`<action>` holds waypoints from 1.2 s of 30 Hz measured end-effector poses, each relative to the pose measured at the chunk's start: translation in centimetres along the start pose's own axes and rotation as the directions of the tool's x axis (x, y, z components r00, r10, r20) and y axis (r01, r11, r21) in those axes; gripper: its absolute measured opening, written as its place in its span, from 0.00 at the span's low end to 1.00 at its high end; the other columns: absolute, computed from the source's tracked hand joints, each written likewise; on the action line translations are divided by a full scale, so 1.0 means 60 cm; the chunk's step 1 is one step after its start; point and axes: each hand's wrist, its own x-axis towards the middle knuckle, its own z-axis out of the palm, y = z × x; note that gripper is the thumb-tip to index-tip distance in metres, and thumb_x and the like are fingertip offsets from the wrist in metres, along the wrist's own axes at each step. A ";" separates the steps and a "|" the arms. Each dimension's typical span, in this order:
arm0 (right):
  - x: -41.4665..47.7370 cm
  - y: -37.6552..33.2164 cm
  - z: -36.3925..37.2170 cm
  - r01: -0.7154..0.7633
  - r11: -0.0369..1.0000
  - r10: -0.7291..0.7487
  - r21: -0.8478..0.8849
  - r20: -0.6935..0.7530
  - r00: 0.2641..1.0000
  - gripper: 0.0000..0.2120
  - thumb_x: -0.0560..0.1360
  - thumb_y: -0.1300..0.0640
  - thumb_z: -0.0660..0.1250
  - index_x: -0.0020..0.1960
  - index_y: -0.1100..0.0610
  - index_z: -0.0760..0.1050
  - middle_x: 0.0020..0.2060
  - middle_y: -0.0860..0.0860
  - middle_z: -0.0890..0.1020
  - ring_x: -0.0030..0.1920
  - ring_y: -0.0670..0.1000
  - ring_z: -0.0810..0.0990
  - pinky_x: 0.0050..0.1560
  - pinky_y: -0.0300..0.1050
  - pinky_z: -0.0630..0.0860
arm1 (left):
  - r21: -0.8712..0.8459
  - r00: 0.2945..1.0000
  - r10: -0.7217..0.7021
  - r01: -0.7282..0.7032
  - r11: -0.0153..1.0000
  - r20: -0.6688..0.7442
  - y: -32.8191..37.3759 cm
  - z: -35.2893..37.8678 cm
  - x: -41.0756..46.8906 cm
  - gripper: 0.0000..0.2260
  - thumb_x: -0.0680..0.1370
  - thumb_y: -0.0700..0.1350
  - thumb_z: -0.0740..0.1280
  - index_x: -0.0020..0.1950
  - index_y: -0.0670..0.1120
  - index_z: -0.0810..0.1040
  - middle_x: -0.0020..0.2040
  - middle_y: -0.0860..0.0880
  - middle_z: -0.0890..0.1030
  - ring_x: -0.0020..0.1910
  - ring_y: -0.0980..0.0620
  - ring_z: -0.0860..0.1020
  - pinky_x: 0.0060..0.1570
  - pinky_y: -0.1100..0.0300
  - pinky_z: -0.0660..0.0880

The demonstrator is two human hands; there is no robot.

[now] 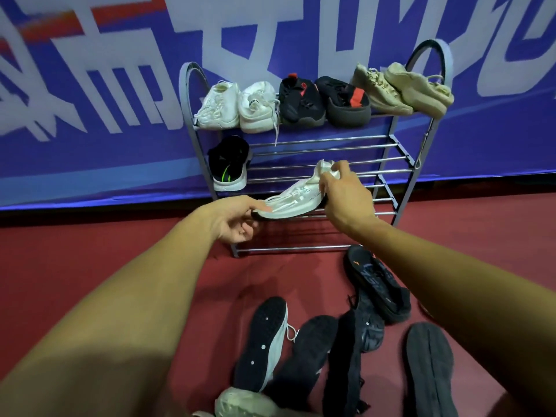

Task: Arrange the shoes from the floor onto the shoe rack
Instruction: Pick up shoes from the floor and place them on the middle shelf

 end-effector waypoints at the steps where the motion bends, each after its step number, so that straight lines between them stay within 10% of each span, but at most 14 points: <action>1: 0.005 -0.004 0.003 -0.042 0.999 0.042 0.019 -0.018 0.999 0.23 0.72 0.64 0.68 0.66 0.56 0.71 0.66 0.58 0.67 0.56 0.64 0.74 0.43 0.53 0.74 | -0.045 1.000 -0.003 0.004 0.999 0.027 0.002 -0.003 0.001 0.07 0.75 0.40 0.69 0.38 0.49 0.76 0.36 0.54 0.63 0.30 0.58 0.64 0.23 0.69 0.54; 7: 0.039 -0.024 0.011 -0.307 0.872 0.329 0.381 0.009 0.944 0.27 0.74 0.59 0.67 0.70 0.48 0.63 0.57 0.53 0.69 0.44 0.59 0.75 0.45 0.54 0.76 | -0.361 0.996 0.093 -0.083 0.929 0.010 0.009 -0.005 0.013 0.11 0.68 0.35 0.75 0.45 0.45 0.77 0.42 0.53 0.70 0.38 0.58 0.68 0.20 0.68 0.64; 12: 0.067 -0.043 0.037 -0.584 0.269 0.405 0.766 0.460 0.790 0.05 0.73 0.63 0.61 0.46 0.60 0.75 0.35 0.56 0.78 0.31 0.51 0.77 0.31 0.42 0.69 | -0.476 0.981 0.164 -0.193 0.858 -0.102 0.023 0.001 0.023 0.04 0.76 0.33 0.69 0.46 0.41 0.78 0.45 0.48 0.77 0.36 0.57 0.70 0.20 0.70 0.65; 17: 0.088 -0.073 0.043 -0.557 -0.162 0.390 0.814 0.572 0.722 0.10 0.74 0.67 0.55 0.46 0.61 0.74 0.25 0.49 0.74 0.20 0.44 0.70 0.23 0.37 0.63 | -0.478 0.950 0.199 -0.295 0.827 -0.242 0.036 0.015 0.050 0.04 0.78 0.34 0.67 0.45 0.41 0.77 0.42 0.47 0.79 0.34 0.57 0.72 0.19 0.71 0.66; 23: 0.095 -0.094 0.068 -0.609 -0.053 0.225 0.791 0.604 0.764 0.12 0.73 0.58 0.72 0.53 0.57 0.72 0.35 0.52 0.77 0.29 0.46 0.74 0.26 0.38 0.65 | -0.494 0.917 0.237 -0.376 0.784 -0.321 0.042 0.016 0.087 0.04 0.78 0.34 0.67 0.46 0.42 0.78 0.43 0.46 0.80 0.37 0.55 0.75 0.22 0.69 0.71; 29: 0.118 -0.081 0.107 -0.593 -0.123 0.242 0.795 0.604 0.759 0.11 0.75 0.65 0.68 0.54 0.54 0.75 0.40 0.52 0.81 0.30 0.46 0.73 0.25 0.36 0.66 | -0.506 0.953 0.209 -0.295 0.810 -0.222 0.037 0.016 0.098 0.05 0.75 0.30 0.68 0.43 0.39 0.77 0.39 0.44 0.78 0.38 0.52 0.74 0.40 0.63 0.75; 36: 0.152 -0.081 0.145 -0.586 -0.123 0.169 0.801 0.599 0.783 0.17 0.78 0.67 0.65 0.61 0.49 0.75 0.44 0.51 0.82 0.25 0.42 0.71 0.26 0.36 0.64 | -0.458 0.960 0.147 -0.245 0.855 -0.239 0.023 0.004 0.141 0.10 0.75 0.33 0.68 0.50 0.47 0.75 0.39 0.46 0.77 0.37 0.53 0.73 0.35 0.63 0.69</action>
